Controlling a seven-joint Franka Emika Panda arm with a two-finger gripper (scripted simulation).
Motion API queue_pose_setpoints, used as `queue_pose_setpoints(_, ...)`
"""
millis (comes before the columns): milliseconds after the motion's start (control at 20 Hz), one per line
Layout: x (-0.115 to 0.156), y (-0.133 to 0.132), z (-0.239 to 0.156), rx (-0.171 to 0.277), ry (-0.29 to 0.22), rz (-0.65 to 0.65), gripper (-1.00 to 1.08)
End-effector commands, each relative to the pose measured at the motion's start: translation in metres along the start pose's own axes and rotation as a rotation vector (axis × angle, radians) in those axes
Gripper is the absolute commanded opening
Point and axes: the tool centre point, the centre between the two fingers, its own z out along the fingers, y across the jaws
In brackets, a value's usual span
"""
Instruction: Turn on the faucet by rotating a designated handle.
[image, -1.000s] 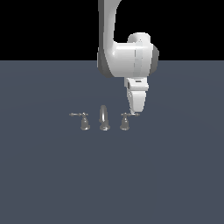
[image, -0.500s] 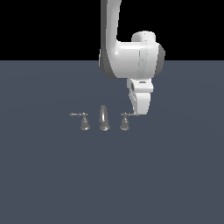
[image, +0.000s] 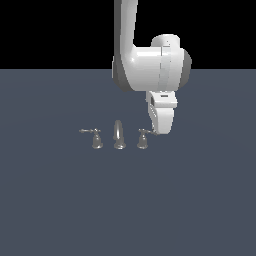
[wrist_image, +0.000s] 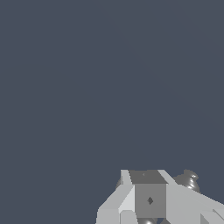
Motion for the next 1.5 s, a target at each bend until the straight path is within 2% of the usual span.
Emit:
queue_pose_setpoints(0, -0.001, 0.013, 0.0, -0.011, -0.001, 0.002, -1.0)
queue_pose_setpoints(450, -0.005, 0.043, -0.001, -0.016, 0.001, 0.009, -1.0)
queue_pose_setpoints(550, 0.0, 0.038, 0.0, -0.011, 0.002, 0.014, -1.0)
queue_pose_setpoints(1050, -0.041, 0.06, -0.001, -0.016, 0.001, 0.009, -1.0)
queue_pose_setpoints(1100, -0.041, 0.06, -0.001, -0.016, 0.001, 0.009, -1.0)
queue_pose_setpoints(1150, -0.017, 0.061, 0.0, -0.016, 0.009, 0.045, -1.0)
queue_pose_setpoints(1450, -0.059, 0.051, 0.0, -0.016, 0.004, 0.023, -1.0)
